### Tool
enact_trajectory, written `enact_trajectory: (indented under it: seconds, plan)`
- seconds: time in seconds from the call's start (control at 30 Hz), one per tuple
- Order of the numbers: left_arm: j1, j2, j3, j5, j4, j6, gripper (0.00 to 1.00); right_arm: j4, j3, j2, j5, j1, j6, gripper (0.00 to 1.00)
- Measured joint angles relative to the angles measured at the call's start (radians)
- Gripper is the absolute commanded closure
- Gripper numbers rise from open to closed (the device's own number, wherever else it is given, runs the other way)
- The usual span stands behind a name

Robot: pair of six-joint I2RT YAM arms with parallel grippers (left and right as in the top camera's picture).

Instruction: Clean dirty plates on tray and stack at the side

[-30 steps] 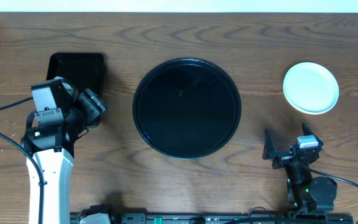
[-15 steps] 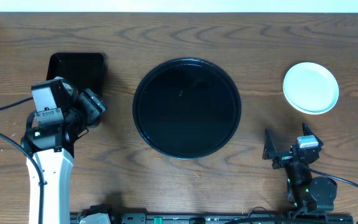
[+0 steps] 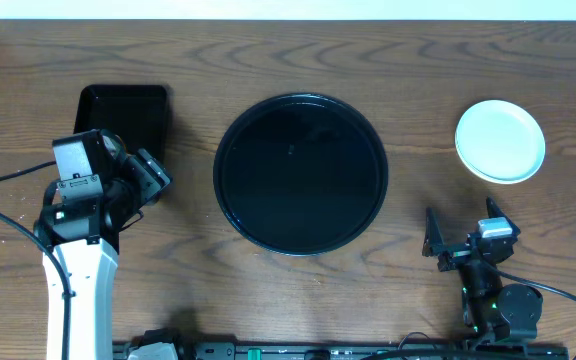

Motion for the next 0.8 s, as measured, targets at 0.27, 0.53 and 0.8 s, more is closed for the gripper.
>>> enact_trajectory:
  seconds: [0.27,0.53,0.8]
  plan:
    - [0.000,0.001,0.000,-0.011,-0.067,0.018,0.20,0.000,0.000,0.000,0.001,0.000,0.000,0.01]
    - [0.000,-0.044,-0.023,-0.079,-0.174,0.035,0.20,-0.001,0.000,0.000,0.004,0.000,0.000,0.01]
    - [-0.009,-0.297,-0.293,-0.135,-0.002,0.109,0.20,-0.001,0.000,0.000,0.008,0.000,0.000,0.01]
